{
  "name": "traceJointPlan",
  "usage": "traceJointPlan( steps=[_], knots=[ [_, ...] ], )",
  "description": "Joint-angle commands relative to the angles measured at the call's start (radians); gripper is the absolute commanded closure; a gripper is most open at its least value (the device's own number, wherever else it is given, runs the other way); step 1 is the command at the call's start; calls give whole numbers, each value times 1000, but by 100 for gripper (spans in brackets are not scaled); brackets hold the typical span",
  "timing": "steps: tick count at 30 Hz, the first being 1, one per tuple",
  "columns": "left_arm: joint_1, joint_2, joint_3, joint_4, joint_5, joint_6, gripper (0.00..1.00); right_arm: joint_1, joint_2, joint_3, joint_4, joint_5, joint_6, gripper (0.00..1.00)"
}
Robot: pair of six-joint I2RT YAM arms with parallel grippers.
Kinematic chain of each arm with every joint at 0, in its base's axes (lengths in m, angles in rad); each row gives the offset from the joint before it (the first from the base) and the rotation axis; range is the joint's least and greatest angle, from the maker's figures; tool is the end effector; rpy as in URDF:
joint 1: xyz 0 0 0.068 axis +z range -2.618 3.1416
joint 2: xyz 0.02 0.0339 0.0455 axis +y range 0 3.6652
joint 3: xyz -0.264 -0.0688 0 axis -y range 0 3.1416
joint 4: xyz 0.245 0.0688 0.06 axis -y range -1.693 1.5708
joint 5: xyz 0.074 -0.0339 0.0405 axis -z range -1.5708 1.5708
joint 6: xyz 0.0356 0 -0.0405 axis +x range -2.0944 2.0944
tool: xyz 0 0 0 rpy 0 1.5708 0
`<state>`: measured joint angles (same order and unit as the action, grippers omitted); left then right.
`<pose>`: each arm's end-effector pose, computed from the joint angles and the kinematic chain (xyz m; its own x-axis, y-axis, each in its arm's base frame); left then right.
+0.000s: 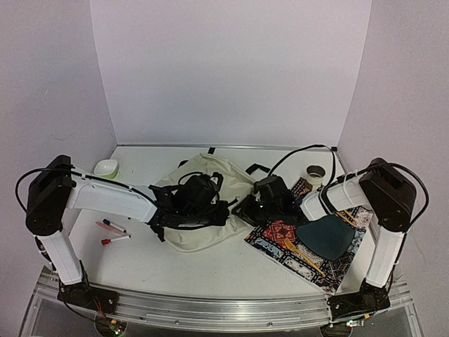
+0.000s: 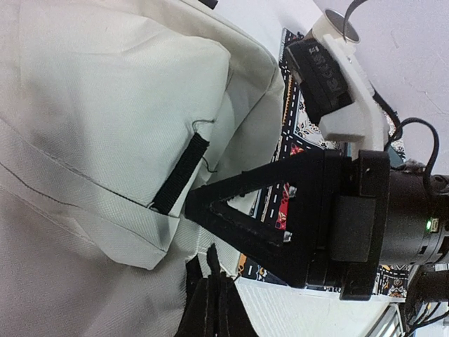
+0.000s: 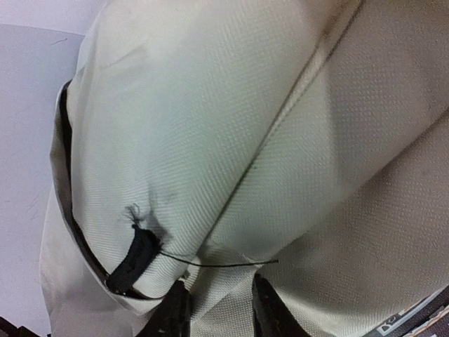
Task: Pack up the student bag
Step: Hold the largest pocket of the student bag, then zip the largest pocket of the bag in the student bag.
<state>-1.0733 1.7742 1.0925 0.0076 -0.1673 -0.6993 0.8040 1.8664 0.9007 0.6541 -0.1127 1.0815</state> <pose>0.1897 -0.3369 0.1962 -0.7458 0.0433 -0.6648 0.4239 0.8007 -0.4233 0.2675 0.2834 0.1651 -0.7971 0.4367 -0.4169 -0.1835 0.4827 0.8564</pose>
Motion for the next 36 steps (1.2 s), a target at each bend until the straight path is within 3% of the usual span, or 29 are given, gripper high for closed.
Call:
traceJointPlan(
  steps=[1, 3, 5, 14, 24, 32, 36],
  knots=[
    [0, -87, -20, 86, 2, 18, 100, -1, 16, 51, 4, 13, -26, 88],
    [0, -102, -37, 87, -3, 19, 100, -1, 12, 59, 4, 16, -38, 97],
    [0, -122, -60, 86, -10, 20, 100, -4, 9, 62, 4, 20, -45, 100],
    [-1, -215, -142, 72, -66, 27, 100, -59, -30, 30, -21, 63, -99, 100],
    [3, -256, -168, -65, -176, 31, 100, -171, -82, 45, -98, 89, -221, 100],
    [67, -383, -279, -166, -278, 11, 100, -220, -78, 114, -148, 28, -364, 100],
    [110, -408, -305, -170, -250, 9, 100, -215, -97, 123, -126, -58, -496, 100]
  ],
)
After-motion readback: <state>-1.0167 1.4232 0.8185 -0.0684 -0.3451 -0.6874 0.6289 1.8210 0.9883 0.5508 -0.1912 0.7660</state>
